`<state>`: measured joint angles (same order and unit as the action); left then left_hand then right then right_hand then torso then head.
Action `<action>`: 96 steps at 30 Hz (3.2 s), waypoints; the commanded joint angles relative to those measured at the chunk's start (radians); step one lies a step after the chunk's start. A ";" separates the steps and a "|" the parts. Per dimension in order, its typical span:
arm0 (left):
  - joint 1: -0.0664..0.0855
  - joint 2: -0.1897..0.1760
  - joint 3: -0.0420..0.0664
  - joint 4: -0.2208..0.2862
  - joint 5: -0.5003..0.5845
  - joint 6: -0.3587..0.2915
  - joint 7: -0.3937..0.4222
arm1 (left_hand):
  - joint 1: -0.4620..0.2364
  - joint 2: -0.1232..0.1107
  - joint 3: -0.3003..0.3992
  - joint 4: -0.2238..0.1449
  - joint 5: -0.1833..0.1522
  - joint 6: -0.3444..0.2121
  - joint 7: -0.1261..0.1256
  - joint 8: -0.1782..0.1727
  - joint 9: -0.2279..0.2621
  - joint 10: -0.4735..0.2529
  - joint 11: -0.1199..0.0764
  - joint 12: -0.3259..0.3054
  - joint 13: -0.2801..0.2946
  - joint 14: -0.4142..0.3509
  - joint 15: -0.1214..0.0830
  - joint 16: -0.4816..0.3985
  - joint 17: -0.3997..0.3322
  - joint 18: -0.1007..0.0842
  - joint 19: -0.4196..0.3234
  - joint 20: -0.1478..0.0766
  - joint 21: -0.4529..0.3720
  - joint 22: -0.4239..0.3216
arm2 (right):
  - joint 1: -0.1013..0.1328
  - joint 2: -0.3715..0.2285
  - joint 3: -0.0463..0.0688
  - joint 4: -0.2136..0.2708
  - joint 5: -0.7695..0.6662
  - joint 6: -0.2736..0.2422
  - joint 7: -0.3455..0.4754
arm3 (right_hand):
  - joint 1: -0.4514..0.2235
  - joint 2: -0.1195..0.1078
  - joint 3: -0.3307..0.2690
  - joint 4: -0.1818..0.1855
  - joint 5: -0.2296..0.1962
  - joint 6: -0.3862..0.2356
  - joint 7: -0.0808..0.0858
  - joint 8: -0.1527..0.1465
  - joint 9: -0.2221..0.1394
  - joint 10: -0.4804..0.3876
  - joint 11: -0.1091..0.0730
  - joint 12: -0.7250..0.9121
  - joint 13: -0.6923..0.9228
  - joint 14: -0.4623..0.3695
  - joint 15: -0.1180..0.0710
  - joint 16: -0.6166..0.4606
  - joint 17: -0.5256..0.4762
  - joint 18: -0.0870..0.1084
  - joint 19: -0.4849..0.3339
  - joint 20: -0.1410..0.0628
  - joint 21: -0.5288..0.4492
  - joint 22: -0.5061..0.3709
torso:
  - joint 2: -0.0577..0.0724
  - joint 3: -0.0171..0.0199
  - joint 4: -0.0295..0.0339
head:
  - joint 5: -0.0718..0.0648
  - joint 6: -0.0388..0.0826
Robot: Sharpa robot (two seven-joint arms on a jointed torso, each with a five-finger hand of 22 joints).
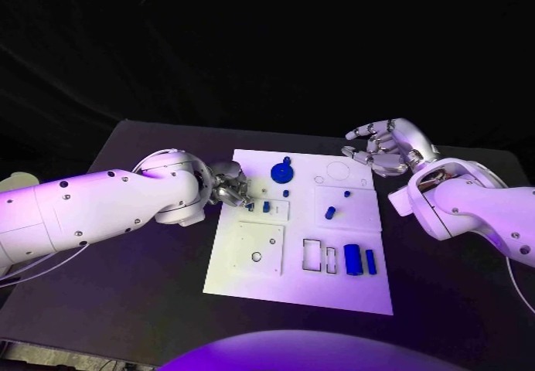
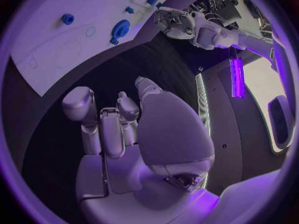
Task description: Assemble the parts on the task board
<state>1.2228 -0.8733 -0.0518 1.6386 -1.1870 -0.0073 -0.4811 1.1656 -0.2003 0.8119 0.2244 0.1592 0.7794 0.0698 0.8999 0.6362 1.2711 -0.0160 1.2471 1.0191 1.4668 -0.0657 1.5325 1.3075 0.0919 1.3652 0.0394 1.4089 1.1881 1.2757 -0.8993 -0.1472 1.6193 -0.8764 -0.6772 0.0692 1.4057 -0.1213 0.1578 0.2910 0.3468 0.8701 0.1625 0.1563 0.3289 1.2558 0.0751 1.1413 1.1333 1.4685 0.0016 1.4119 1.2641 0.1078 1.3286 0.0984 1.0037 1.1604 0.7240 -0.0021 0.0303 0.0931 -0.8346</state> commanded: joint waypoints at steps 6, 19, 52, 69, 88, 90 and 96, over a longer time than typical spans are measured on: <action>-0.016 0.000 0.001 0.006 -0.010 -0.069 0.028 | -0.008 0.000 0.169 -0.161 0.005 0.017 -0.011 0.004 0.042 0.008 0.000 0.006 0.002 0.086 -0.007 0.003 0.204 -0.013 0.006 0.000 0.005 0.001 | -0.003 0.001 0.000 -0.002 -0.005 0.006 0.006 | -0.007 -0.008 0.006 -0.001 0.004 0.007 -0.002 0.007 0.001 -0.007 -0.003 -0.006 -0.002 0.026 -0.007 -0.004 -0.001 0.013 -0.001 -0.001 -0.007 -0.004 | -0.001 0.0000 0.0000 | 0.003 -0.005; -0.050 0.007 0.001 0.002 -0.153 -0.091 0.044 | -0.010 -0.002 0.172 -0.162 0.004 0.018 -0.012 0.004 0.042 0.008 0.000 0.006 0.001 0.086 -0.008 0.003 0.204 -0.013 0.006 0.000 0.005 0.002 | -0.006 -0.001 0.000 -0.002 -0.007 0.007 0.004 | -0.007 -0.008 0.006 -0.001 0.004 0.007 -0.002 0.007 0.001 -0.007 -0.003 -0.006 -0.002 0.026 -0.007 -0.004 -0.001 0.013 -0.001 -0.001 -0.007 -0.004 | 0.000 0.0004 -0.0013 | 0.003 -0.004; -0.053 -0.002 0.004 0.013 -0.110 -0.038 0.031 | -0.014 -0.006 0.180 -0.165 0.004 0.022 -0.013 0.005 0.042 0.013 -0.001 0.008 0.004 0.086 -0.009 0.003 0.204 -0.014 0.010 -0.001 0.008 0.008 | -0.006 -0.003 0.000 -0.003 -0.007 0.009 0.002 | -0.009 -0.008 0.009 -0.001 0.005 0.007 -0.002 0.007 0.001 -0.006 -0.003 -0.005 -0.001 0.027 -0.007 -0.003 0.001 0.012 0.001 -0.001 -0.005 -0.002 | -0.001 0.0001 -0.0009 | -0.003 -0.017; -0.053 -0.001 0.005 0.006 -0.045 -0.046 0.028 | -0.022 -0.009 0.184 -0.163 0.003 0.025 -0.014 0.005 0.041 0.016 -0.002 0.008 0.004 0.086 -0.010 0.003 0.204 -0.014 0.010 -0.002 0.008 0.007 | -0.007 -0.003 0.000 -0.004 -0.007 0.011 -0.003 | -0.011 -0.008 0.013 -0.001 0.008 0.008 -0.002 0.008 0.001 -0.006 -0.004 -0.006 -0.003 0.026 -0.008 -0.005 -0.001 0.012 0.001 -0.001 -0.009 -0.004 | 0.000 0.0016 -0.0013 | -0.004 -0.017; -0.051 0.009 0.005 -0.019 0.004 -0.046 0.025 | -0.104 -0.006 0.153 -0.108 -0.010 0.036 -0.024 0.002 0.037 0.021 -0.008 -0.001 -0.006 0.087 -0.014 0.003 0.205 -0.014 0.010 -0.006 0.006 0.007 | -0.007 -0.002 0.000 -0.007 -0.007 0.012 -0.011 | -0.017 -0.007 0.016 0.000 0.009 0.007 -0.002 0.008 0.001 -0.008 -0.004 -0.008 -0.007 0.026 -0.008 -0.007 -0.003 0.013 0.000 -0.001 -0.014 -0.008 | -0.001 0.0006 -0.0016 | -0.005 -0.020; -0.051 0.010 0.005 -0.021 0.005 -0.044 0.024 | -0.116 -0.008 0.143 -0.099 -0.010 0.038 -0.026 0.001 0.036 0.022 -0.009 -0.001 -0.005 0.086 -0.015 0.002 0.204 -0.014 0.011 -0.007 0.006 0.008 | -0.007 -0.002 0.000 -0.007 -0.007 0.012 -0.012 | -0.017 -0.007 0.016 0.000 0.009 0.007 -0.002 0.008 0.001 -0.008 -0.004 -0.008 -0.007 0.026 -0.008 -0.007 -0.003 0.013 0.000 -0.001 -0.014 -0.008 | 0.000 0.0004 -0.0012 | -0.006 -0.020; -0.050 0.012 0.005 -0.028 0.006 -0.041 0.022 | -0.130 -0.011 0.131 -0.088 -0.011 0.041 -0.027 -0.001 0.034 0.022 -0.010 -0.001 -0.004 0.087 -0.016 0.003 0.205 -0.014 0.010 -0.008 0.004 0.006 | -0.007 -0.003 0.000 -0.006 -0.007 0.012 -0.014 | -0.018 -0.007 0.016 0.000 0.010 0.007 -0.002 0.008 0.001 -0.009 -0.003 -0.009 -0.008 0.026 -0.007 -0.008 -0.004 0.013 0.000 -0.001 -0.015 -0.009 | -0.001 0.0001 -0.0004 | -0.006 -0.021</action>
<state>1.1737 -0.8647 -0.0452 1.6111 -1.1967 -0.0695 -0.4573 1.0456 -0.2122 0.9235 0.1513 0.1508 0.8050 0.0622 0.9012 0.6705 1.2873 -0.0250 1.2509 1.0143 1.4670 -0.0732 1.5324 1.3075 0.0919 1.3724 0.0322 1.4126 1.1951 1.2693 -0.9023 -0.1472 1.6124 -0.8770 -0.6764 0.0595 1.3977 -0.1292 0.1691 0.2912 0.3508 0.8701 0.1625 0.1621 0.3290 1.2522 0.0716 1.1362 1.1265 1.4685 0.0016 1.4079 1.2615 0.1077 1.3286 0.0984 0.9920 1.1526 0.7234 -0.0014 0.0291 0.0871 -0.8550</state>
